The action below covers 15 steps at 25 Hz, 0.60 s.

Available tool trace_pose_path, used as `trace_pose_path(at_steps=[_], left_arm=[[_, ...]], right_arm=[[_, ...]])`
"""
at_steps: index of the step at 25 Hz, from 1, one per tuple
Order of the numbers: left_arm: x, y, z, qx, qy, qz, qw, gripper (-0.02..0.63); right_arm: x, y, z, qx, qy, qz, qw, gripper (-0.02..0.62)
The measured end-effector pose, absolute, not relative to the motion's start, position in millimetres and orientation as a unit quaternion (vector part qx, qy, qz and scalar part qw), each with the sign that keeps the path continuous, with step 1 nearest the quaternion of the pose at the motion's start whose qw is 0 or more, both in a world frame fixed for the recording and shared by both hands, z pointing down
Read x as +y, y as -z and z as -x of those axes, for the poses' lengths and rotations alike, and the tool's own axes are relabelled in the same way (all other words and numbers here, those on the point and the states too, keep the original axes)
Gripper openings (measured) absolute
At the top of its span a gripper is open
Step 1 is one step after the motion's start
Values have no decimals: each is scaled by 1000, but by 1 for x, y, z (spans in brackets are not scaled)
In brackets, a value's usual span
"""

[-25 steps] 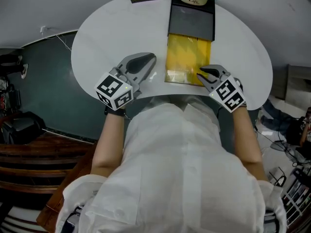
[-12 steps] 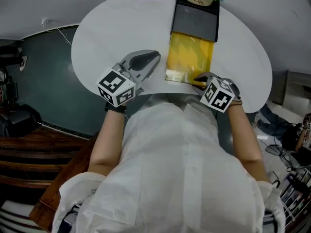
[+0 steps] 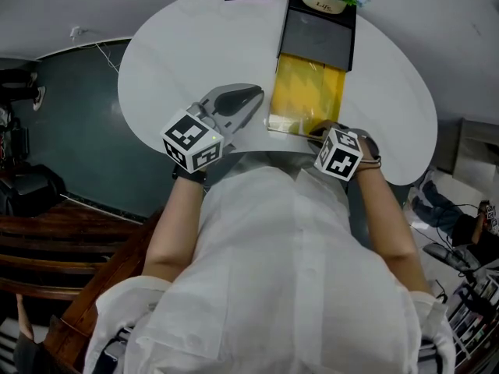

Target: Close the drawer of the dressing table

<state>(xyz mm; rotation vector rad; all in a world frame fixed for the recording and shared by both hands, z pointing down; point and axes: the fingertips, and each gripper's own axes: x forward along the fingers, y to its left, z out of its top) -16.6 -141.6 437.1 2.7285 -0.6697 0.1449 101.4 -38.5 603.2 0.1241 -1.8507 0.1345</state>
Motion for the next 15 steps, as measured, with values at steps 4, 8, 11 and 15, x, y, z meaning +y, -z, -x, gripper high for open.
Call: trace_pose_path(at_steps=[4,8,11,15], left_arm=[[-143,-437,17,-233,-49,-957,163,34],[-142,-436,21,-235,-48,-957,165,34],[-145,-435,23,-236,-46,-957,163,34],[-145,-434,27,-239,-45,-956,162,32]], right_arm=[[-38,-610,-101,-789,-53,-44,611,32],[-35,-609,-101,-787,-56,-47,613,26],[-37,-607,-102,-785,-57,-51,614,25],[-38,-600,-103,-787,-61,-55,611,23]])
